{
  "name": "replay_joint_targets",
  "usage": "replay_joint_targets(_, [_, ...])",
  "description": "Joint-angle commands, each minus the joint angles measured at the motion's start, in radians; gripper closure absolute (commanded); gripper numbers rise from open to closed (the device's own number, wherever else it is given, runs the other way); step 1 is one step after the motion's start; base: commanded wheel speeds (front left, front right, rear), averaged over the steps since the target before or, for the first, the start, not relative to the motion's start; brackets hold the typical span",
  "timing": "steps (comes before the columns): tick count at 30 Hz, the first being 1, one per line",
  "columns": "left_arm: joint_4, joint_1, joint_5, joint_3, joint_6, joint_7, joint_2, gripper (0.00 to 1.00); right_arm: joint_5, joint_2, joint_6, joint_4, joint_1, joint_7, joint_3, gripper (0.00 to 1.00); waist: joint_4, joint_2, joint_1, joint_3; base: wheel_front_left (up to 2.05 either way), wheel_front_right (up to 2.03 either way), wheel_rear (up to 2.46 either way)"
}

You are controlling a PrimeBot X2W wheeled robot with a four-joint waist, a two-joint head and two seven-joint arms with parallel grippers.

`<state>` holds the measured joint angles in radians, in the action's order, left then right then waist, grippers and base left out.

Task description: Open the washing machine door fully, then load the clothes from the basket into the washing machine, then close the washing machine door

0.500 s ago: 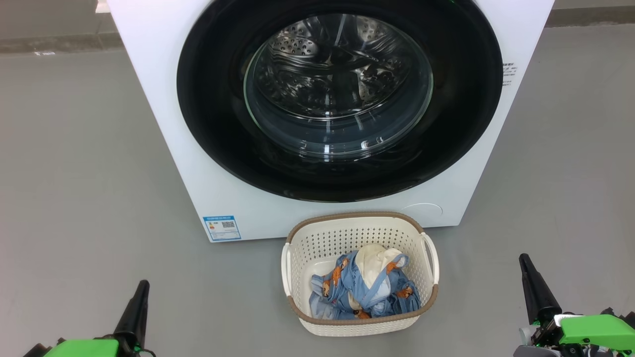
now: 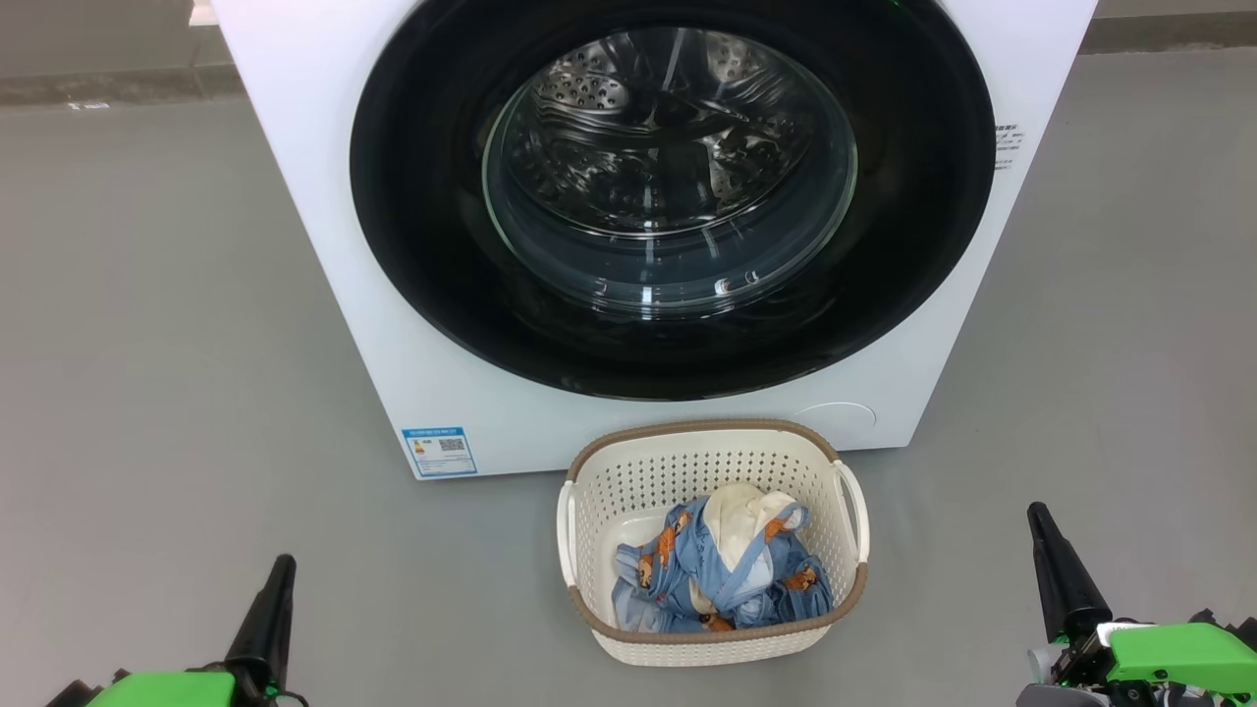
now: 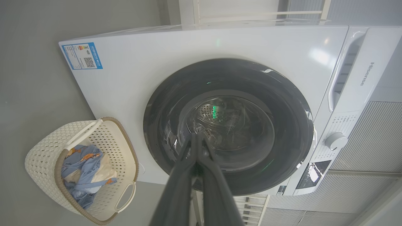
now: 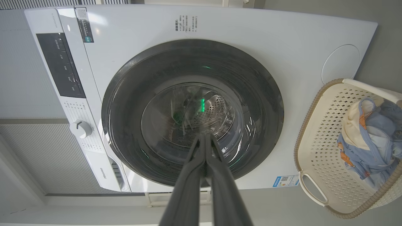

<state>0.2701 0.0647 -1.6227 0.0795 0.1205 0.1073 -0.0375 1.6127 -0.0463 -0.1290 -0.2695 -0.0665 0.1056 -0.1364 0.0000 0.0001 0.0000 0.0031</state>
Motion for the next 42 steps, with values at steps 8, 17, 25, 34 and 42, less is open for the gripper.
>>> replay_joint_targets(8, [-0.025, 0.043, 0.015, 0.035, 0.01, 0.007, -0.013, 1.0, -0.005, -0.004, -0.002, 0.025, -0.042, 0.009, 0.022, 1.0, 0.0, -0.0001, 0.0, 0.0, 0.0, 0.0, 0.0])
replay_joint_targets(17, [-0.025, 0.043, 0.015, 0.035, 0.01, 0.007, -0.013, 1.0, -0.005, -0.004, -0.002, 0.025, -0.042, 0.009, 0.022, 1.0, 0.0, -0.0001, 0.0, 0.0, 0.0, 0.0, 0.0])
replay_joint_targets(25, [0.026, -0.015, -0.002, -0.005, -0.002, -0.001, 0.009, 0.0, 0.0, 0.005, 0.0, -0.029, 0.015, -0.002, 0.001, 0.0, 0.0, -0.0001, 0.0, 0.0, 0.0, 0.0, 0.0])
replay_joint_targets(34, [0.028, -0.03, 0.014, -0.017, -0.001, -0.025, 0.014, 0.0, -0.003, 0.008, 0.0, -0.022, 0.035, -0.025, 0.009, 0.0, 0.0, -0.0001, 0.0019, -0.002, 0.0, 0.0, 0.0])
replay_joint_targets(42, [0.017, -0.036, 0.047, -0.021, 0.0, -0.051, 0.011, 0.0, -0.034, 0.007, 0.0, 0.002, 0.046, -0.052, 0.013, 0.0, 0.001, -0.0001, 0.0001, -0.001, 0.0, 0.0, 0.0])
